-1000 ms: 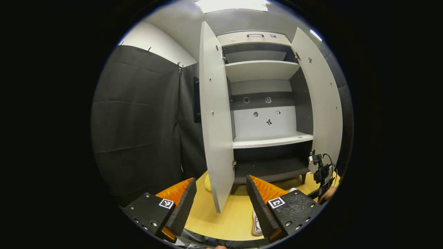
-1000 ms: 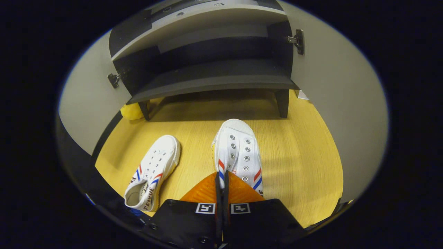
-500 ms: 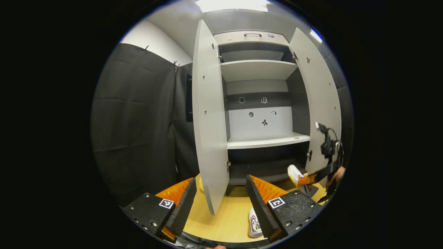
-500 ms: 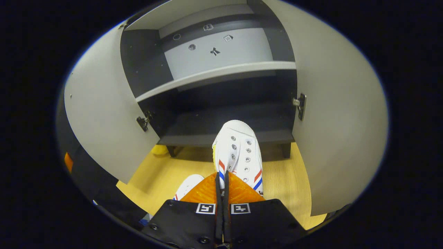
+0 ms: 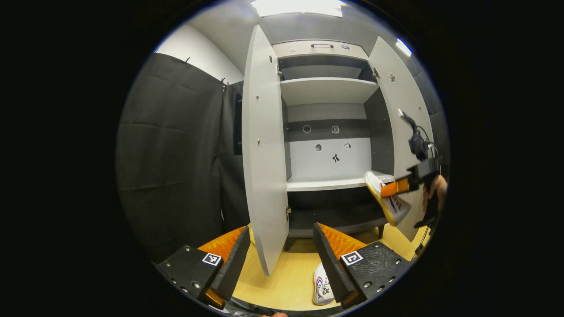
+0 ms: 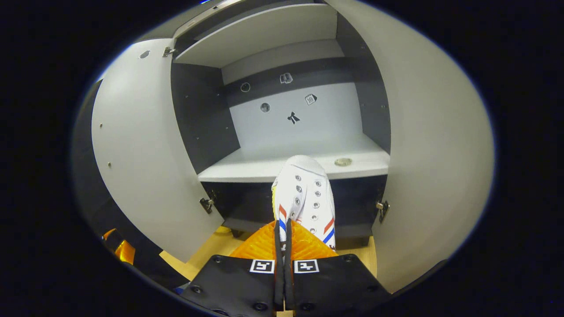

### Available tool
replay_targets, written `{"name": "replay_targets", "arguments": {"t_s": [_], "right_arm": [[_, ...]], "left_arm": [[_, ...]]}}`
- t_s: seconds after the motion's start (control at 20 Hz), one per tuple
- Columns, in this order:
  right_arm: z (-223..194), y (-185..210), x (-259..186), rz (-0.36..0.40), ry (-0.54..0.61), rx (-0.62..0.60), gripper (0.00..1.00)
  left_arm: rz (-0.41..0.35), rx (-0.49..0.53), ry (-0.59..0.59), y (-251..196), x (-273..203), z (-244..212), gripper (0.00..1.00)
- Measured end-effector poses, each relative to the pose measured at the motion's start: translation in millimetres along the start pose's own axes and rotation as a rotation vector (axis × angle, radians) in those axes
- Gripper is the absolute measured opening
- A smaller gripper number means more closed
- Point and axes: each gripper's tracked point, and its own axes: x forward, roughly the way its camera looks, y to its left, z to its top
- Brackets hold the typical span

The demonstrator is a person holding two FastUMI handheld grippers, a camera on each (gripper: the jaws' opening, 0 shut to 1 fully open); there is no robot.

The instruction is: Grab one shoe with the right hand and put it into the shoe cabinet, grab the other shoe with the left hand and put it into the shoe cabinet; then close the right door with the right hand and the left door with the left hand.

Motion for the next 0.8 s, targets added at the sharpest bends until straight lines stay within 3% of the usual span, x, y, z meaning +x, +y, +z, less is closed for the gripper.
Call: {"name": "replay_targets", "arguments": {"t_s": [0.35, 0.55, 0.8], "right_arm": [[83, -3, 46, -0.027, -0.113, -0.018, 0.02], [125, -18, 86, -0.082, -0.160, -0.035, 0.02], [132, -38, 136, -0.165, -0.109, -0.040, 0.02]], "left_arm": [[0.013, 0.008, -0.002, 5, 5, 0, 0.80], [0.028, 0.014, 0.004, 9, 4, -1, 0.80], [0.057, 0.032, 0.011, 17, 4, -1, 0.80]]}}
